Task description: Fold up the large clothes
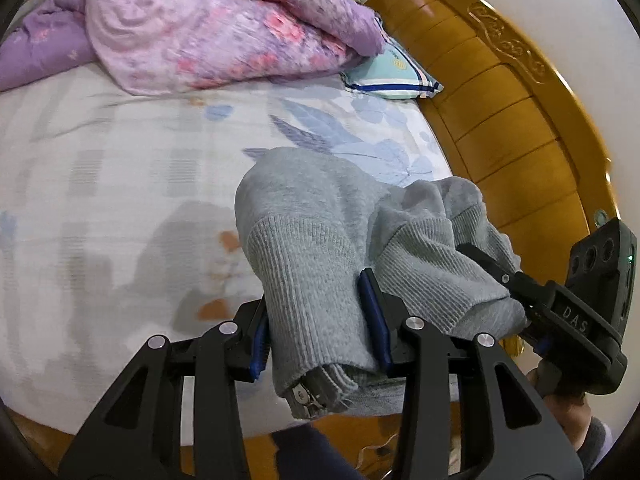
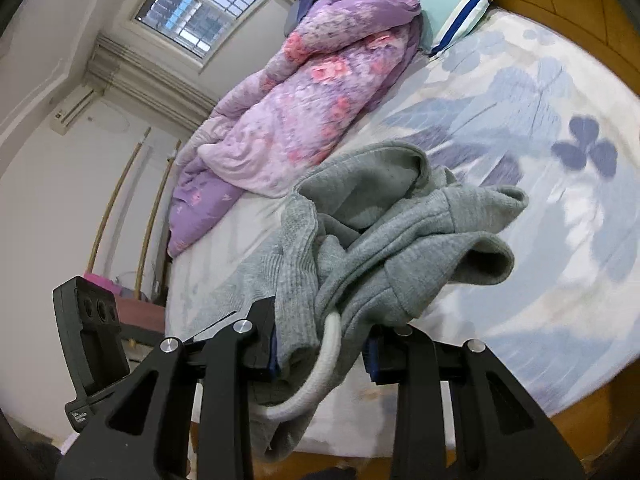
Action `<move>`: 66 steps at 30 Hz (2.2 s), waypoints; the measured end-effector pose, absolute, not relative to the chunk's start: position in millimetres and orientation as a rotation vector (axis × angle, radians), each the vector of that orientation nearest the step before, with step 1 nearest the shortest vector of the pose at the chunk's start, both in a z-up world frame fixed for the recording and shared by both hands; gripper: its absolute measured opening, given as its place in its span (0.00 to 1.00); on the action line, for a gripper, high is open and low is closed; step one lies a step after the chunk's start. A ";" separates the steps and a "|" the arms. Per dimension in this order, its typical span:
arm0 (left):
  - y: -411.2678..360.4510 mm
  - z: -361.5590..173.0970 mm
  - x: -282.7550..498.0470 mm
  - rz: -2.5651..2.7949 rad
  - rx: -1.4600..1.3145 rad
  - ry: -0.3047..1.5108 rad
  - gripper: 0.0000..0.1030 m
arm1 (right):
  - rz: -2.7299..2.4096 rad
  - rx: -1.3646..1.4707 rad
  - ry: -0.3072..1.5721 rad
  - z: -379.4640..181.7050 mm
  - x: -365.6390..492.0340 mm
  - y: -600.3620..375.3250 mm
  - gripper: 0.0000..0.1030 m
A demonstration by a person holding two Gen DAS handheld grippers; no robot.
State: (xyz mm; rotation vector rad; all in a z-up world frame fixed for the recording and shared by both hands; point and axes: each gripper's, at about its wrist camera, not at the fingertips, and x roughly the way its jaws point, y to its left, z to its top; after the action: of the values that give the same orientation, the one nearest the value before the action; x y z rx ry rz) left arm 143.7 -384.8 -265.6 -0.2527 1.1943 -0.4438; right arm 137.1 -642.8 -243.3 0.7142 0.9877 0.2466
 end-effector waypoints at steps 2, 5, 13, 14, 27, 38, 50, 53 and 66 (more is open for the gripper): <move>-424.4 -273.5 159.9 -0.437 -0.265 1.194 0.38 | 0.257 0.700 0.993 -248.7 161.5 -692.2 0.27; -490.8 -283.1 189.4 -0.435 -0.263 1.159 0.38 | 0.265 0.671 0.975 -250.0 189.5 -743.0 0.28; -613.1 -309.9 250.3 -0.419 -0.253 1.017 0.38 | 0.254 0.657 0.882 -271.0 256.3 -865.4 0.28; -625.3 -318.9 252.9 -0.414 -0.239 1.010 0.38 | 0.241 0.651 0.889 -279.9 260.8 -875.5 0.28; -696.7 -476.7 230.0 -0.384 0.047 1.395 0.66 | -0.354 0.605 1.416 -470.9 194.0 -968.6 0.31; -669.5 -444.9 223.2 -0.318 0.008 1.407 0.87 | -0.261 0.464 1.335 -399.7 186.4 -922.1 0.31; -625.4 -364.5 212.4 -0.267 -0.010 1.325 0.90 | -0.159 0.276 1.311 -312.5 211.8 -823.3 0.69; -606.6 -342.5 207.3 -0.247 -0.026 1.299 0.90 | -0.180 0.263 1.296 -294.8 205.0 -810.1 0.76; -530.3 -265.1 182.9 -0.253 -0.035 1.172 0.92 | -0.204 0.161 1.198 -229.4 166.1 -728.6 0.77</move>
State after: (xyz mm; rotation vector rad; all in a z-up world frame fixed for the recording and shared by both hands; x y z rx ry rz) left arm 182.9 -530.3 -265.1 -0.0348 1.1720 -0.2526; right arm 166.1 -728.6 -229.4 0.1610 1.1979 -0.2037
